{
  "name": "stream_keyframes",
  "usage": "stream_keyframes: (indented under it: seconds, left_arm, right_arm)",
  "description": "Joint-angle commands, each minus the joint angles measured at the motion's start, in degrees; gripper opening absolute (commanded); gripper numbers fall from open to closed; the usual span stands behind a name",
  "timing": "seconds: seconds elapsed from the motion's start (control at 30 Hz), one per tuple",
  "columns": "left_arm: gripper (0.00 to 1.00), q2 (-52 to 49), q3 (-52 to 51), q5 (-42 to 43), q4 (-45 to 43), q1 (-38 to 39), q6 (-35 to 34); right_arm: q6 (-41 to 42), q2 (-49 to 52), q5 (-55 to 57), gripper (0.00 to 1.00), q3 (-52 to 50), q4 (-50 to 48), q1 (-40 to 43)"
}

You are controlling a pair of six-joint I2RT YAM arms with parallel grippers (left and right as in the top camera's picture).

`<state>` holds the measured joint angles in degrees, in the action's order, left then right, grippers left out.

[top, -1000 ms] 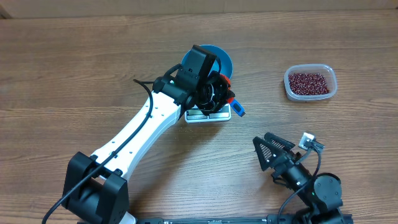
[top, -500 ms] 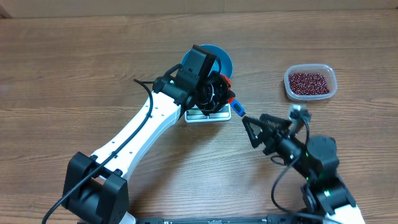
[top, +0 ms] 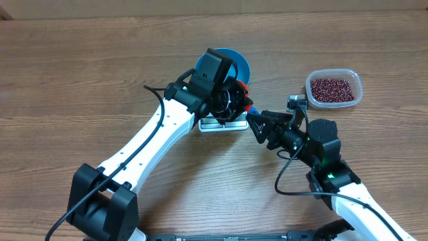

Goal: Scoop item into bowl and weigh 150g on scale
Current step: 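Grasp the cup's blue handle with the right gripper beside the left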

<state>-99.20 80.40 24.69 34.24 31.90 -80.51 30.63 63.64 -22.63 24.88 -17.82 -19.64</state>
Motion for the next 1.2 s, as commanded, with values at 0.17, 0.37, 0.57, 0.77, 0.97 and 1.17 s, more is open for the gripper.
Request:
stream_keyframes:
  seconds: [0.17, 0.37, 0.57, 0.77, 0.97, 1.17]
  left_arm:
    - [0.04, -0.3, 1.4, 0.4, 0.5, 0.4, -0.5]
    - [0.04, -0.3, 1.4, 0.4, 0.7, 0.4, -0.5]
    - [0.04, -0.3, 1.4, 0.4, 0.7, 0.4, -0.5]
    - [0.04, -0.3, 1.4, 0.4, 0.7, 0.4, -0.5]
    - [0.04, -0.3, 1.4, 0.4, 0.7, 0.4, -0.5]
    - [0.04, -0.3, 1.4, 0.4, 0.7, 0.4, -0.5]
  right_arm:
    - [-0.5, 2.6, -2.2, 0.56, 1.5, -4.8, -0.3]
    - [-0.3, 2.6, -2.2, 0.5, 1.7, -6.1, -0.3]
    - [-0.2, 3.7, -3.2, 0.47, 2.6, -6.0, -0.3]
    - [0.4, 4.7, -3.2, 0.43, 3.1, -6.1, -0.3]
    - [0.5, 4.7, -3.2, 0.34, 3.1, -6.0, -0.3]
    - [0.8, 4.7, -3.5, 0.29, 3.1, -5.6, -0.3]
